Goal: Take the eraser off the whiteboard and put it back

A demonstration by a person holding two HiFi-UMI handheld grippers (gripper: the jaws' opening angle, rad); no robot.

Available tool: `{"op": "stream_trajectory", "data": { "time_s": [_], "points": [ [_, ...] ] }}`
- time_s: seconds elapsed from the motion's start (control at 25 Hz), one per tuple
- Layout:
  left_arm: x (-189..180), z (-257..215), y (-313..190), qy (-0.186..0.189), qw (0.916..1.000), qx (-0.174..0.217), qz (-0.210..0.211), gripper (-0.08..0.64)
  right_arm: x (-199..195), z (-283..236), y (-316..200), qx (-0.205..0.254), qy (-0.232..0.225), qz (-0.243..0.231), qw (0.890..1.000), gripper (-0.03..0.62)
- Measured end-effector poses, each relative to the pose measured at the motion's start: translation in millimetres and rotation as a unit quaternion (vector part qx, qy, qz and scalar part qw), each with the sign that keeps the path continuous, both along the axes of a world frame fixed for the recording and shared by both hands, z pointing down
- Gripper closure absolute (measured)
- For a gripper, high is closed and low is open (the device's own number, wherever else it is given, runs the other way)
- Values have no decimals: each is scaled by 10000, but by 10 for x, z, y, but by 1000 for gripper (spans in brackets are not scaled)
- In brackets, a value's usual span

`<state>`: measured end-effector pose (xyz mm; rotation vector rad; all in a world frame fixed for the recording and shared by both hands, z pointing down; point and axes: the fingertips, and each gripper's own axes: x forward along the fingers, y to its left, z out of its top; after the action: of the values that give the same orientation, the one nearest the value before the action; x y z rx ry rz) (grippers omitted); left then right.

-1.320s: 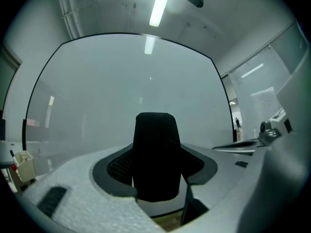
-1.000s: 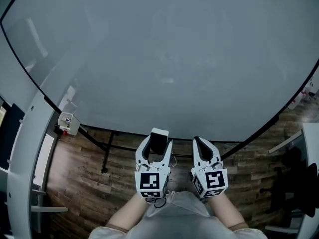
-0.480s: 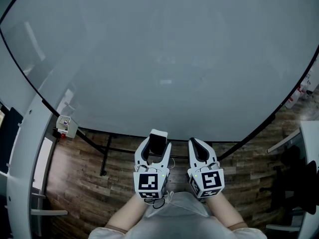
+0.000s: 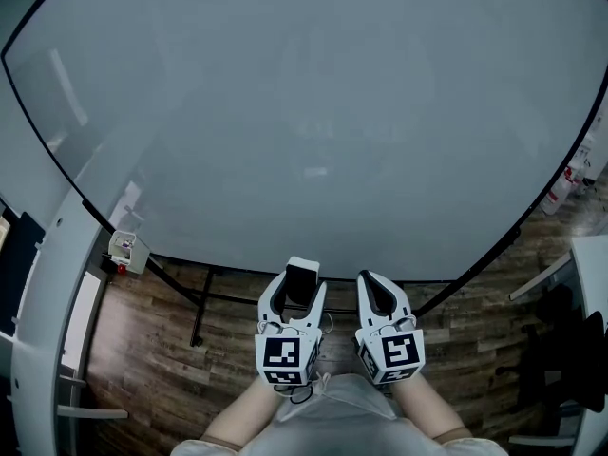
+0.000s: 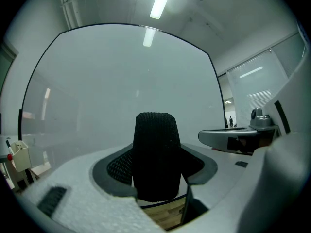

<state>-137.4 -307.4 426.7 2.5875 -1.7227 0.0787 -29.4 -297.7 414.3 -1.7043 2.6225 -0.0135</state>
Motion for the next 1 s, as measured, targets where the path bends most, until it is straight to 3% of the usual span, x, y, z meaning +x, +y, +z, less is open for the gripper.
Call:
{"op": "stream_trajectory", "data": {
  "time_s": [0.28,0.72,1.0],
  "points": [
    [-31,-242,-130,-118,9998,159,-55,295,5,-93,-38,108,43,-57,9999,566],
    [13,-1416,-403,-99,9922,1245,-40,295,82,-141,-99,144,65,-63,9999,566],
    [168,-1711,-616,-134,9894,1447,79,295,153,-301,-125,306,70,-64,9995,565]
  ]
}}
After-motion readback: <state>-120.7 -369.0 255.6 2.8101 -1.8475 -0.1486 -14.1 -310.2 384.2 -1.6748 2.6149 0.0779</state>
